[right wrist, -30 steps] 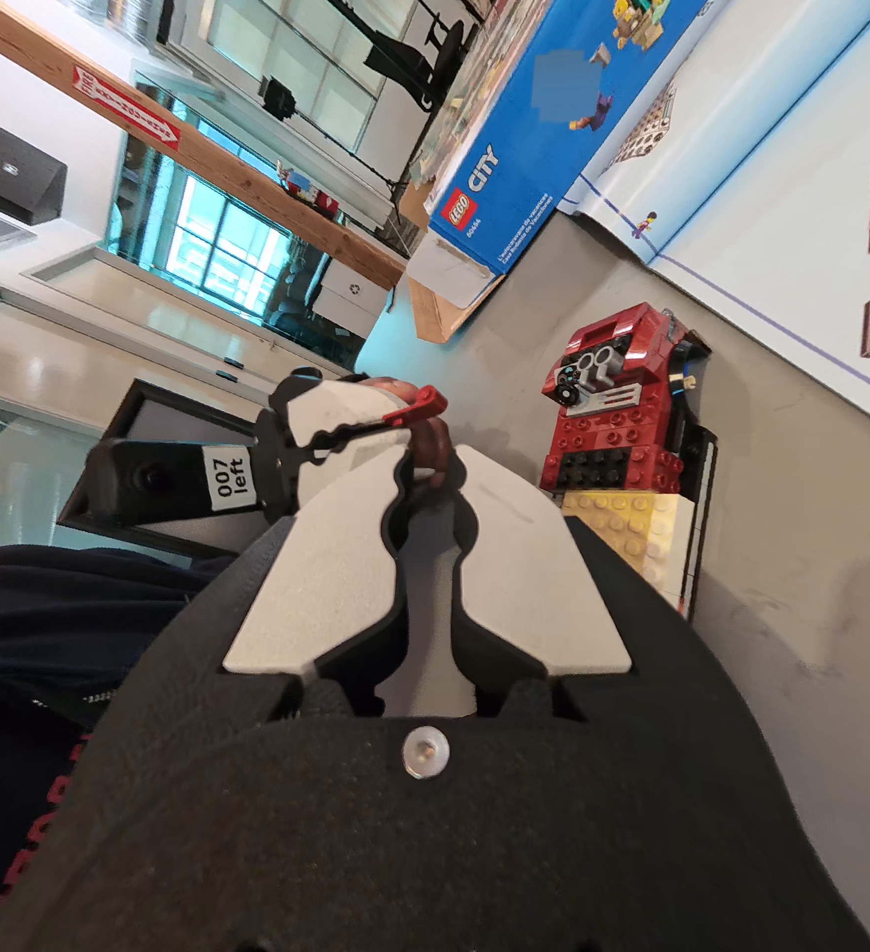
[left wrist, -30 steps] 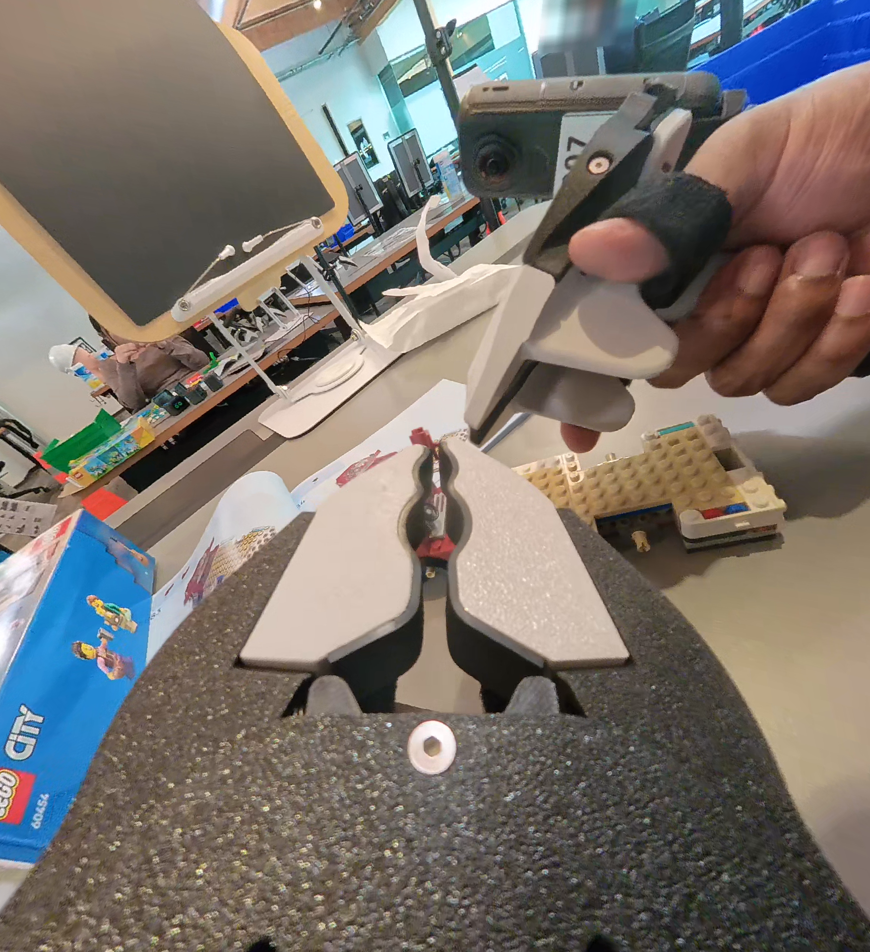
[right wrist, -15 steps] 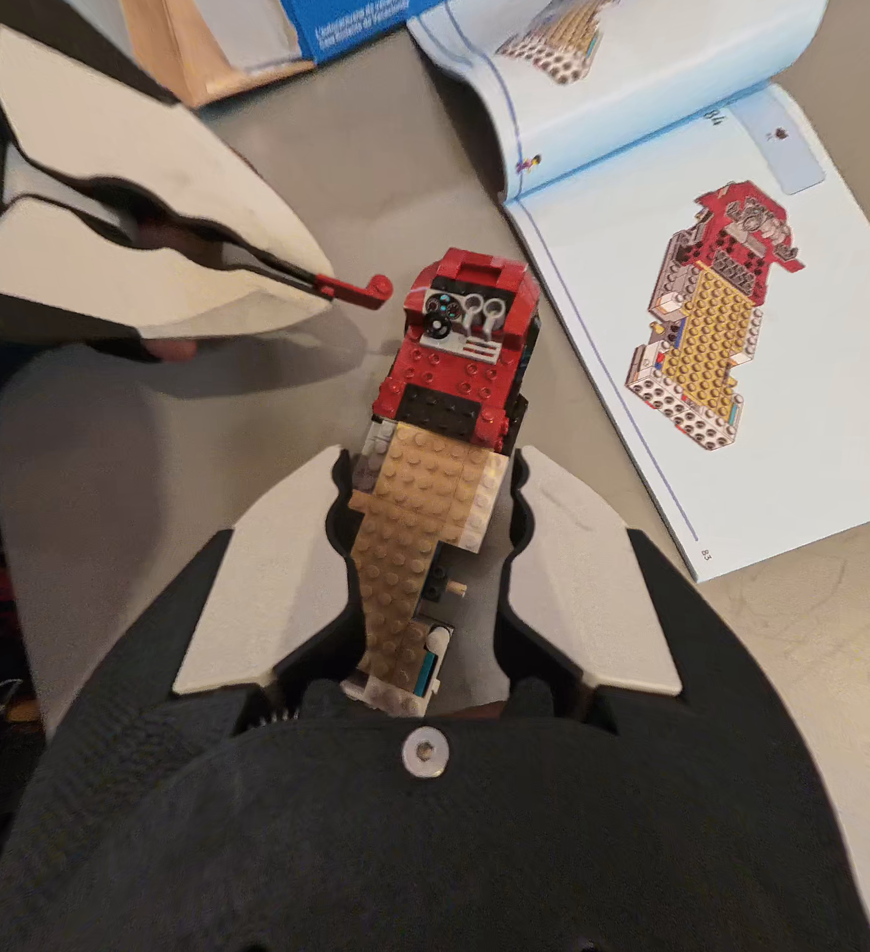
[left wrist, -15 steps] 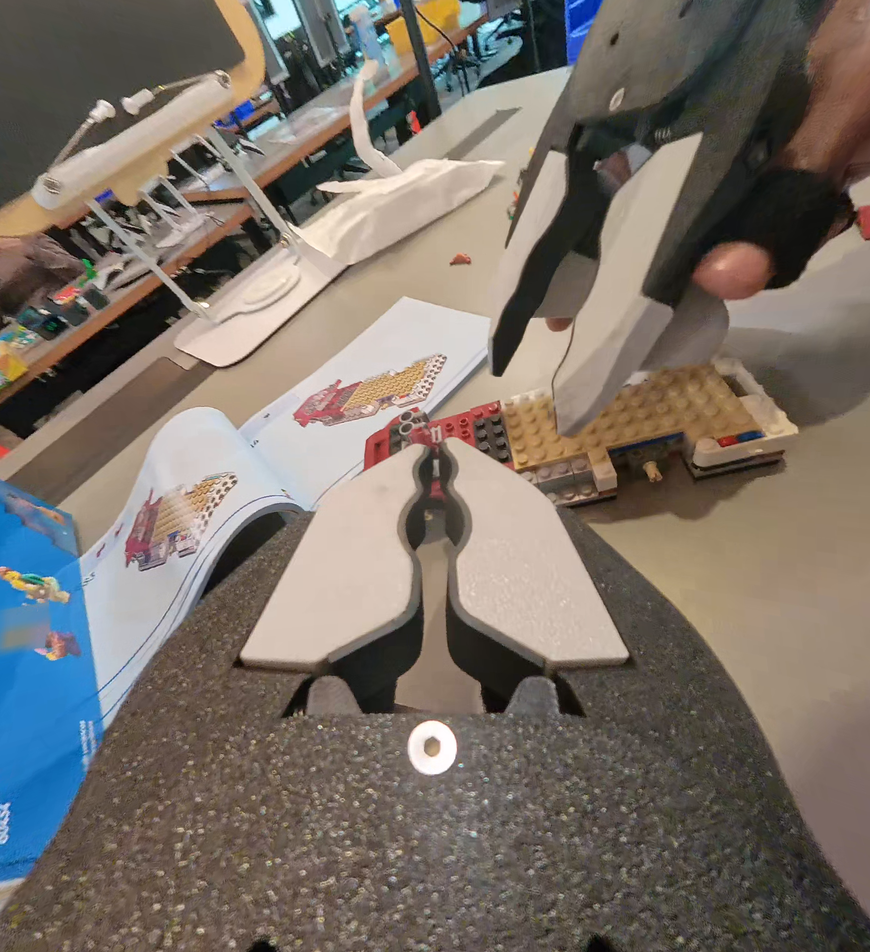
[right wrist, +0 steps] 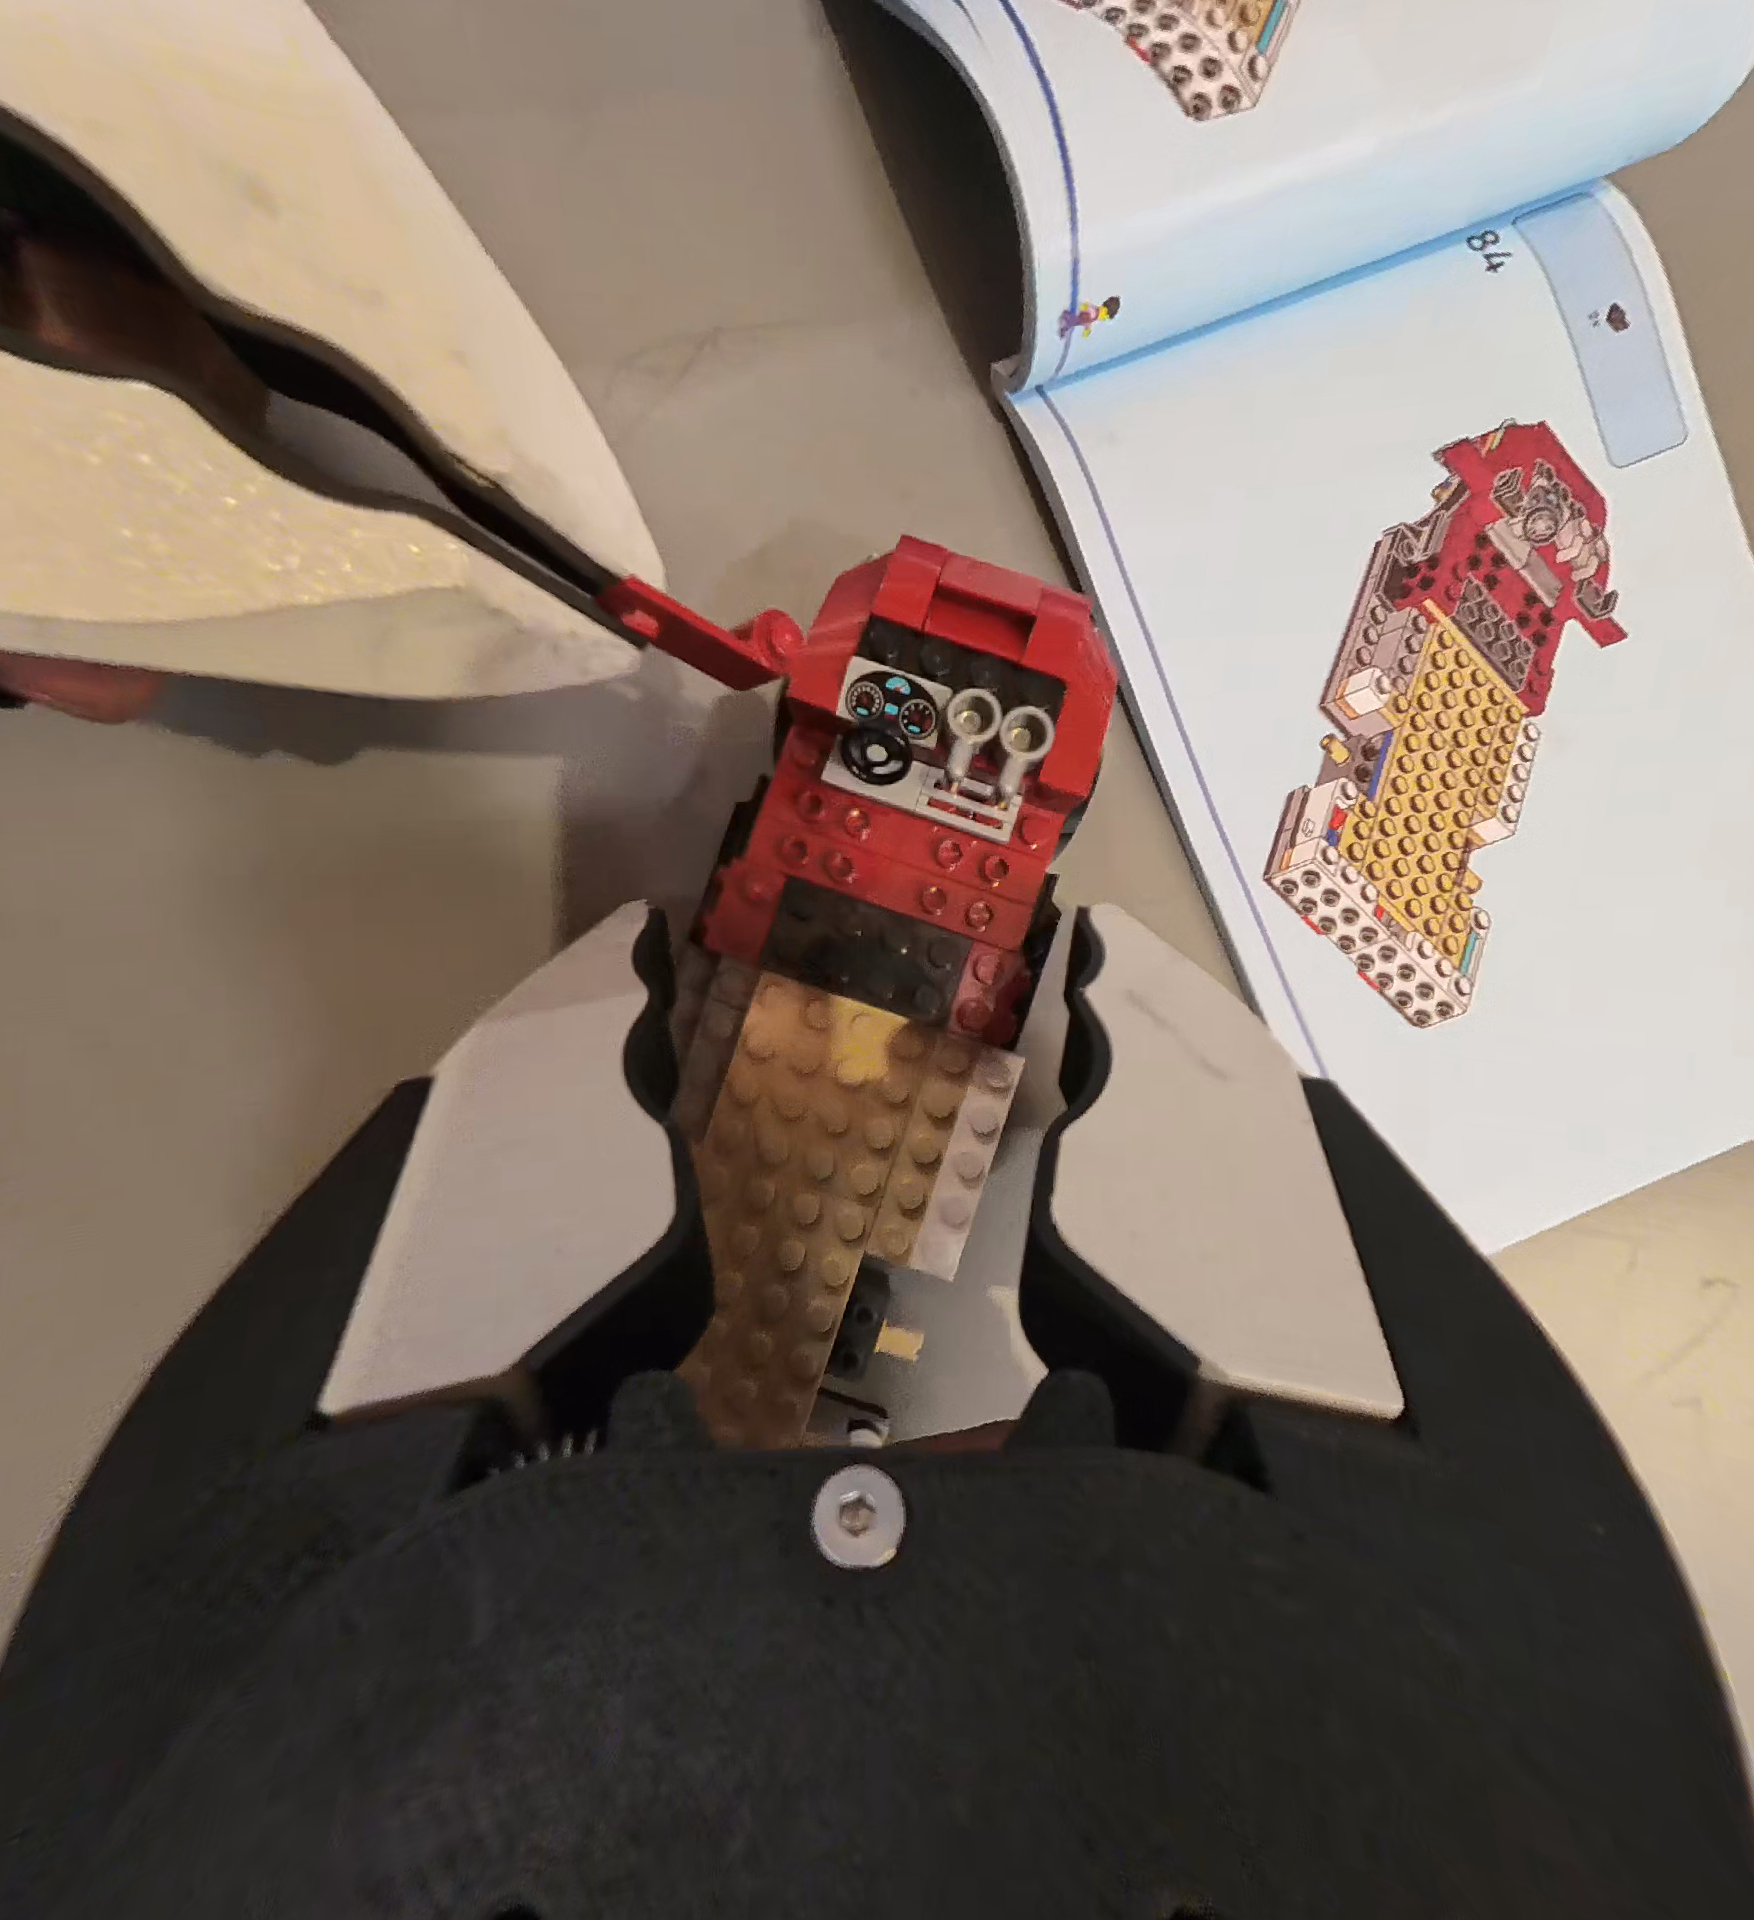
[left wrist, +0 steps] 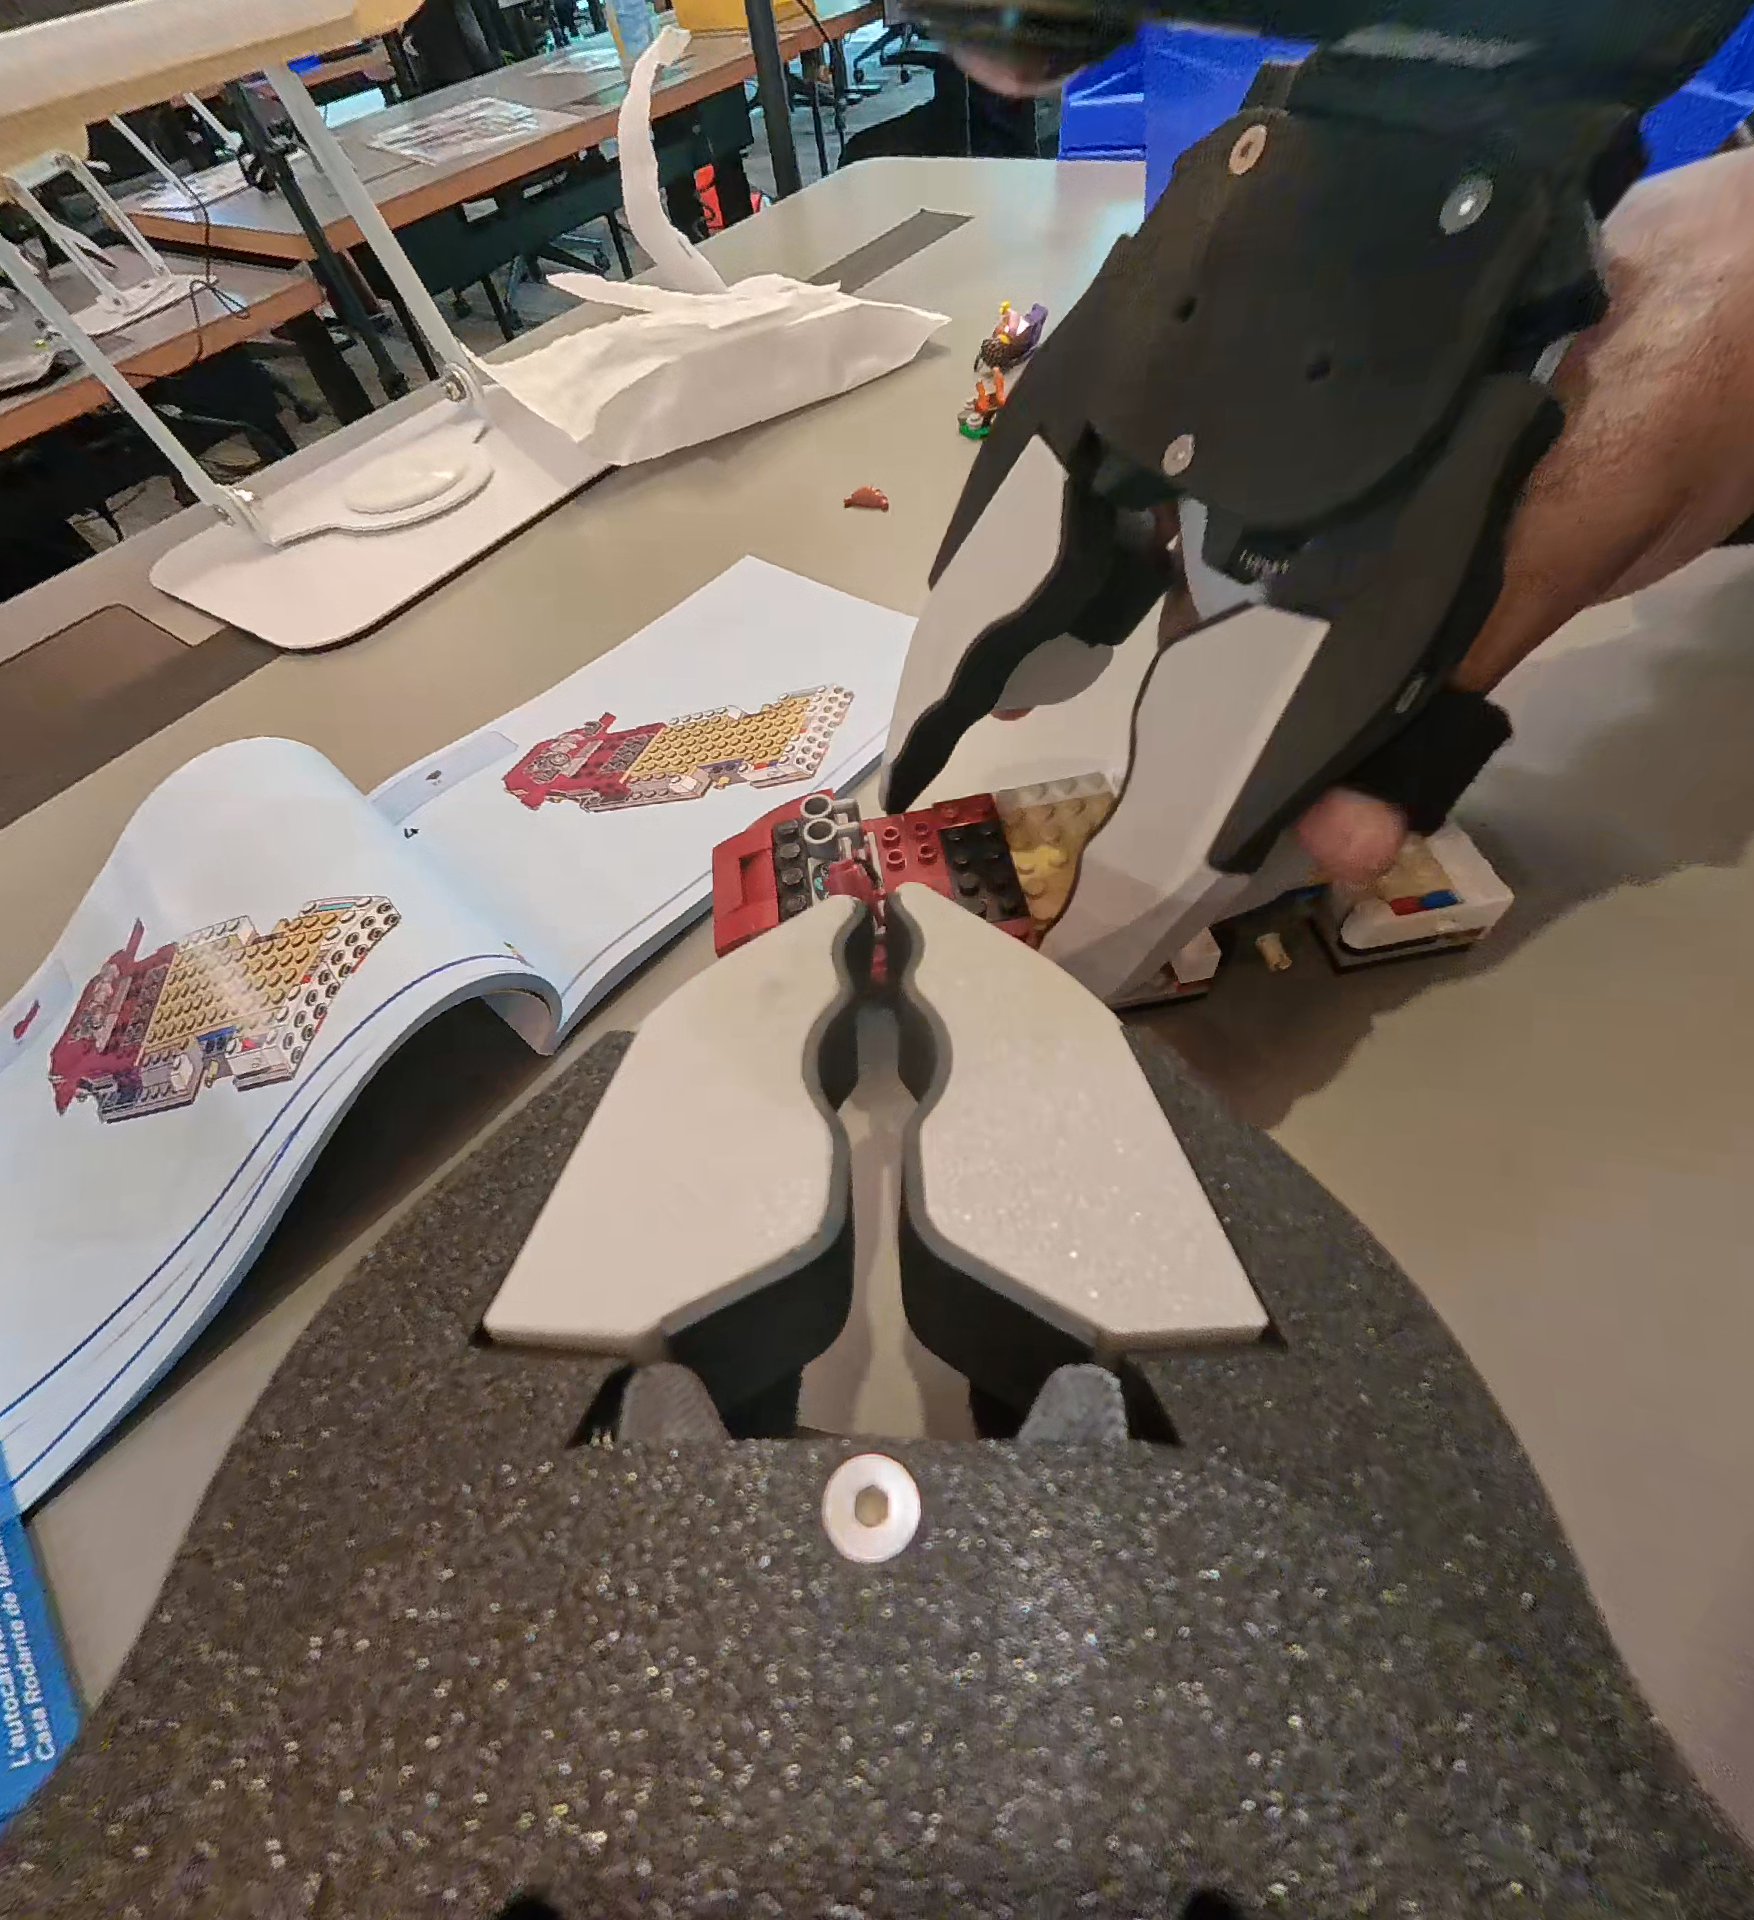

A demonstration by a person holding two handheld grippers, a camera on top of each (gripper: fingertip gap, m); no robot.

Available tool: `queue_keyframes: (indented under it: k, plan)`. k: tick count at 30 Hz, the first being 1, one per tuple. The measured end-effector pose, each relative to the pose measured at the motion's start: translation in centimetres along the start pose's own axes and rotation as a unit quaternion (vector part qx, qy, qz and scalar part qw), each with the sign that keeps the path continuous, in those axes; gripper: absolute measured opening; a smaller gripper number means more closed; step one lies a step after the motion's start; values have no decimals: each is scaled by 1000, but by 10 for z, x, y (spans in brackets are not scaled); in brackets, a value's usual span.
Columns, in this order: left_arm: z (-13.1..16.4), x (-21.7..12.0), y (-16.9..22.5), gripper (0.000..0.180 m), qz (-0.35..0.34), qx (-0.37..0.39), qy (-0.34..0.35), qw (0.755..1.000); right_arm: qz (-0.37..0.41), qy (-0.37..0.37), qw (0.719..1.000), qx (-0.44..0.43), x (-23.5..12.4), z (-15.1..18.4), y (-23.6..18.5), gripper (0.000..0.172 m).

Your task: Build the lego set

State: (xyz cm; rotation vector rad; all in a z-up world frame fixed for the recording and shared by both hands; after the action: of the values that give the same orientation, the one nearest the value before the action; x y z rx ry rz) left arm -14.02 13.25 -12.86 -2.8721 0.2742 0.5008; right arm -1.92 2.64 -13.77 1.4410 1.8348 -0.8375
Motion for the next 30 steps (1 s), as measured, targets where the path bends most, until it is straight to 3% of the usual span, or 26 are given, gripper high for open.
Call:
queue_keyframes:
  k: [7, 12, 19, 30]
  plan:
    - [0, 0, 6, 2, -13, 26, -9, 1000, 4, -9, 1000, -2, 6, 1, 1, 69]
    - [0, 0, 7, 2, -14, 27, -10, 999, -43, 20, 998, 31, -1, 4, 9, 66]
    - [-7, 0, 8, 2, 11, -14, 43, 999, -94, 49, 993, 58, -10, 13, 20, 62]
    - [-11, 18, 16, 2, 18, 14, 15, 1000, -119, 68, 988, 70, -20, 23, 29, 62]
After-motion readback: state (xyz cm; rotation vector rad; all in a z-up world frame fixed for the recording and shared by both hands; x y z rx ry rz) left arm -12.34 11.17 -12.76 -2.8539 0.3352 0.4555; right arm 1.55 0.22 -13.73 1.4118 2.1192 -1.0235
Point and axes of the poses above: each gripper's, where its closed fingertips meet, x out along the fingers, z out of its underside, y = z × x across the jaws, the point moved 10 cm from there along -x, back along the fingers, and after that the axes turned 8 degrees about -z, right-handed, at the moved point
